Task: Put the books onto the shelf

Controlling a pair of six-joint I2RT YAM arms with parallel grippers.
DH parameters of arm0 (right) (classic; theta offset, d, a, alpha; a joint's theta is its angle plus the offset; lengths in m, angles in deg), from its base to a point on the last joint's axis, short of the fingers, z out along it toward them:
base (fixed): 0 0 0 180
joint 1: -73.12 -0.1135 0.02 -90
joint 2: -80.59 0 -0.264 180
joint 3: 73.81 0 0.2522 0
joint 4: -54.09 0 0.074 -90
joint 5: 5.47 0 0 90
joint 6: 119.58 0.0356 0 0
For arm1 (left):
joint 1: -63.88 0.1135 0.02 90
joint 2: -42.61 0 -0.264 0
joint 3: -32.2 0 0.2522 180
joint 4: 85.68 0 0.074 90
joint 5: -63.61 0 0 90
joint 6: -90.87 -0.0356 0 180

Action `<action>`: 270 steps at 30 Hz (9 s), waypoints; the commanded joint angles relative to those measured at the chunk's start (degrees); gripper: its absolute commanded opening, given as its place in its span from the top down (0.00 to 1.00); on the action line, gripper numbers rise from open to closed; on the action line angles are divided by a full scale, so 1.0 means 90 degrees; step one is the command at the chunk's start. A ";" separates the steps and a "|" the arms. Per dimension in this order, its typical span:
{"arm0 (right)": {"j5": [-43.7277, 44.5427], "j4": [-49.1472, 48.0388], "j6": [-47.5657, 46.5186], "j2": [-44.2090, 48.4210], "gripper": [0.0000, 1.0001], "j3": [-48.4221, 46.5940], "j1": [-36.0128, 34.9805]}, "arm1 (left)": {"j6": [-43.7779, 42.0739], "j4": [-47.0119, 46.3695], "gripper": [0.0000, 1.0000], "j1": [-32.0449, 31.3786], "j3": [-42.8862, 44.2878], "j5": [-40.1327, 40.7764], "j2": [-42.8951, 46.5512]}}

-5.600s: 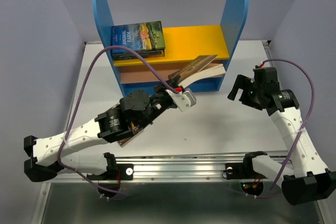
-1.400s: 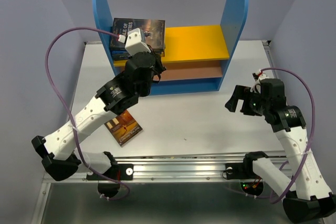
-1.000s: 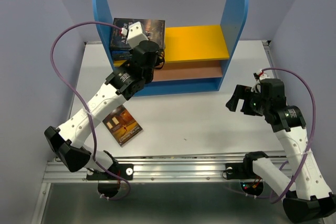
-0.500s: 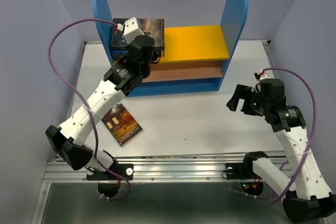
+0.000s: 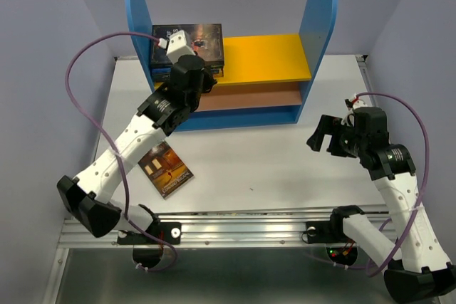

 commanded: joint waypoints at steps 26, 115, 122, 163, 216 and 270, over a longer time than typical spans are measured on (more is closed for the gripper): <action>-0.1915 -0.1249 -0.0144 0.0047 0.00 0.1488 -0.0026 | 0.4349 0.1953 0.01 0.1904 -0.6074 -0.0046 0.3276; -0.0860 -0.4519 0.1731 -0.2109 0.00 0.2562 -0.2487 | 0.6132 -0.0022 0.46 -0.1618 -0.5352 -0.1231 -0.0524; -0.1202 -0.5428 0.1692 -0.3329 0.00 0.2416 -0.2750 | 0.6210 -0.0256 0.48 -0.1764 -0.5372 -0.1280 -0.0690; -0.1514 -0.4540 0.1800 -0.2972 0.86 0.1518 -0.3063 | 0.5764 -0.0470 0.01 -0.2419 -0.5527 -0.0372 0.0733; -0.4688 -0.0751 0.2376 -0.2531 0.79 -0.2360 -0.1120 | -1.2677 -0.2639 0.02 -0.1745 -0.4317 -0.5039 0.1820; 0.0986 0.1036 0.0745 -0.1320 0.00 -0.2164 -0.1120 | -1.1241 -0.1685 1.00 -0.1287 0.2645 0.0683 -0.1353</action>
